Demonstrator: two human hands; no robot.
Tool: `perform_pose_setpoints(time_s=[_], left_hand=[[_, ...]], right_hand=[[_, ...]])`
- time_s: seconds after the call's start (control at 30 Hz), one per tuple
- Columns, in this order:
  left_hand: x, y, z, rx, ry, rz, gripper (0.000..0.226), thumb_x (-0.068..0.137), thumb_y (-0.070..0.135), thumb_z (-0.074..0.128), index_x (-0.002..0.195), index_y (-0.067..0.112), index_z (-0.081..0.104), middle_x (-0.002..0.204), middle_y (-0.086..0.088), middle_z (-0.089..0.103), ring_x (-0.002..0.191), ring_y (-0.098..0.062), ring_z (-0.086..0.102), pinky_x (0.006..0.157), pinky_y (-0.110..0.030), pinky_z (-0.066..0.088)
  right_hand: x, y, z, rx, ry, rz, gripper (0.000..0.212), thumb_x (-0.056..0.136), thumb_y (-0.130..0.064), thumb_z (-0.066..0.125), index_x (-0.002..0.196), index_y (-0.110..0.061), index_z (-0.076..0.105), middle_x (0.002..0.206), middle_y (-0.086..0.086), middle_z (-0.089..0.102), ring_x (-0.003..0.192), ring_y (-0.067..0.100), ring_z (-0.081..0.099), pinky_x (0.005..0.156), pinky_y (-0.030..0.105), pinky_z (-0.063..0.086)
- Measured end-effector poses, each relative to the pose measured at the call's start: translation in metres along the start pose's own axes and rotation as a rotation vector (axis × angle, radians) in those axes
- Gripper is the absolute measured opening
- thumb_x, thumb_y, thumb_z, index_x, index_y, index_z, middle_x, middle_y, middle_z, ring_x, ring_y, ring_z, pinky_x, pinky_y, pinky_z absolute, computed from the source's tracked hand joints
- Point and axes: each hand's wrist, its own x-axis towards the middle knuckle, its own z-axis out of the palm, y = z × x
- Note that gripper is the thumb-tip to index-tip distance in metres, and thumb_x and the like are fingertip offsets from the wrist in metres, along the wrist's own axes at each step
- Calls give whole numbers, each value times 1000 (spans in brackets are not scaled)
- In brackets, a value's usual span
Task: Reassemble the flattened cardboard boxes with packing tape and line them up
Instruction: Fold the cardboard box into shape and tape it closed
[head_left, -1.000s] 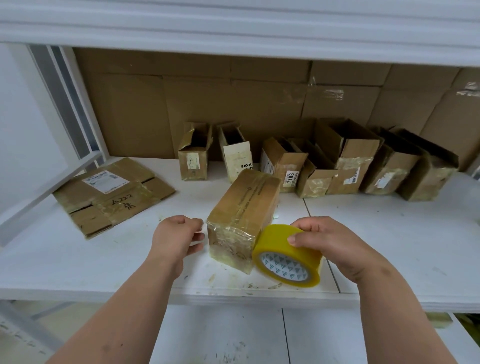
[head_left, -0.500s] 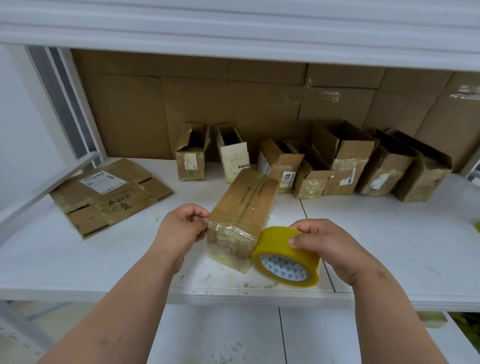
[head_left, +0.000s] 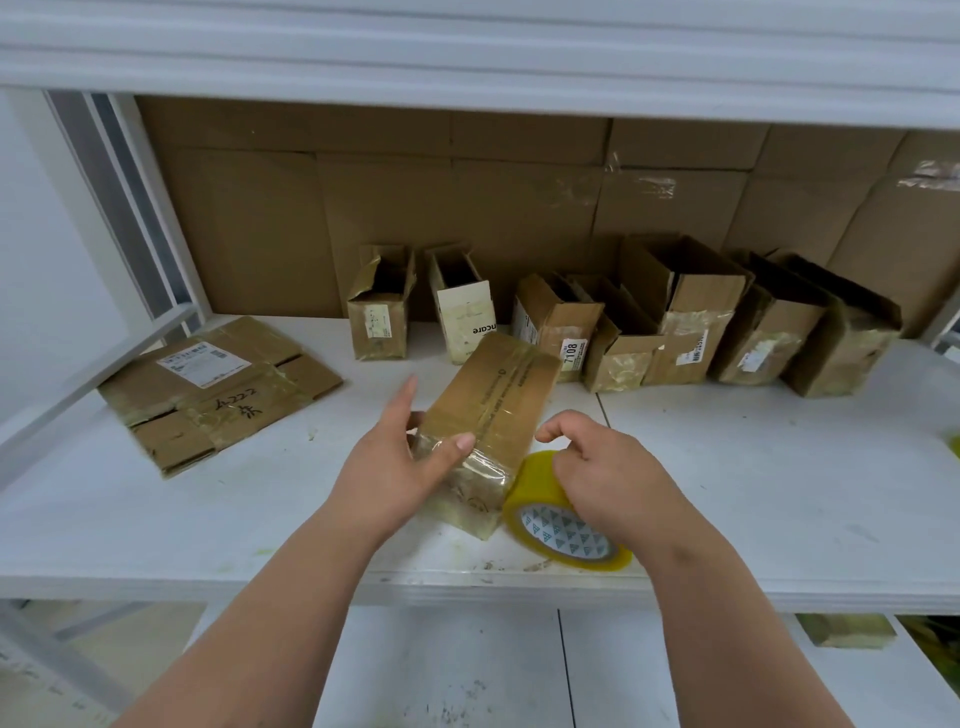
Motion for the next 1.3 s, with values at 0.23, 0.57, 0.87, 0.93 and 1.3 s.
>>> perform_pose_setpoints(time_s=[0.23, 0.57, 0.87, 0.93, 1.3], left_hand=[[6, -14, 6, 146, -6, 203, 63, 84, 59, 54, 144, 48, 37, 139, 15, 55, 118, -5, 53, 91, -17, 38], [11, -34, -20, 270, -191, 168, 63, 98, 48, 43, 152, 45, 11, 124, 18, 55, 110, -2, 52, 86, -14, 35], [3, -47, 0, 179, -30, 189, 57, 99, 45, 37, 144, 47, 2, 120, 15, 56, 106, -6, 55, 82, -18, 37], [4, -52, -1, 91, -78, 171, 53, 97, 49, 28, 143, 52, 2, 123, 17, 52, 110, -6, 54, 90, -23, 41], [4, -64, 13, -247, -29, -29, 52, 101, 52, 38, 151, 43, 27, 144, 16, 48, 132, -10, 48, 113, -41, 39]], right_hand=[[1, -9, 25, -346, 211, -91, 49, 88, -73, 38, 106, -29, 47, 95, -7, 62, 85, 17, 60, 91, 40, 37], [14, -31, 21, -376, 83, -87, 53, 76, -73, 59, 106, -30, 46, 99, -10, 63, 93, 16, 60, 89, 40, 35], [18, -28, 17, -410, 17, -144, 44, 83, -70, 53, 95, -30, 40, 89, -10, 53, 82, 15, 51, 85, 38, 35], [16, -26, 14, -400, -32, -154, 39, 84, -63, 53, 96, -29, 38, 84, -12, 48, 79, 14, 49, 82, 36, 34], [19, -28, 22, -493, -31, -103, 39, 87, -60, 46, 105, -26, 55, 89, -6, 51, 85, 17, 53, 85, 38, 36]])
